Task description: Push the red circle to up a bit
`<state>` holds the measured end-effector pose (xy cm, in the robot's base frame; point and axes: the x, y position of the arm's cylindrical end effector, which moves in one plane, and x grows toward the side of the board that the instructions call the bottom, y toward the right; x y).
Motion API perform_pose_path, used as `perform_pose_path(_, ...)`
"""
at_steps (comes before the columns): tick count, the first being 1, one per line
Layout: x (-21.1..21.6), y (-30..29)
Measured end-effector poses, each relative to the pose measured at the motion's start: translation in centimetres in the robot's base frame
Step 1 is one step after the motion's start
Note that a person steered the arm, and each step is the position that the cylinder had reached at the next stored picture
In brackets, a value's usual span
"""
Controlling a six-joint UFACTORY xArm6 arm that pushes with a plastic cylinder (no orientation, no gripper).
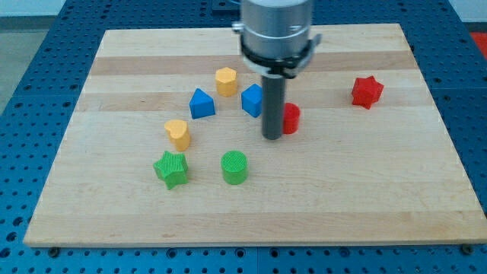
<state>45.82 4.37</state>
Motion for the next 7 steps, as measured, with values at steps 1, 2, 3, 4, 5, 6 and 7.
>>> perform_pose_path(1, 0.0, 4.0)
perform_pose_path(2, 0.0, 4.7)
perform_pose_path(3, 0.3, 0.6)
perform_pose_path(4, 0.9, -3.8)
perform_pose_path(5, -1.3, -3.0)
perform_pose_path(6, -1.6, -2.0)
perform_pose_path(7, -1.7, -1.1)
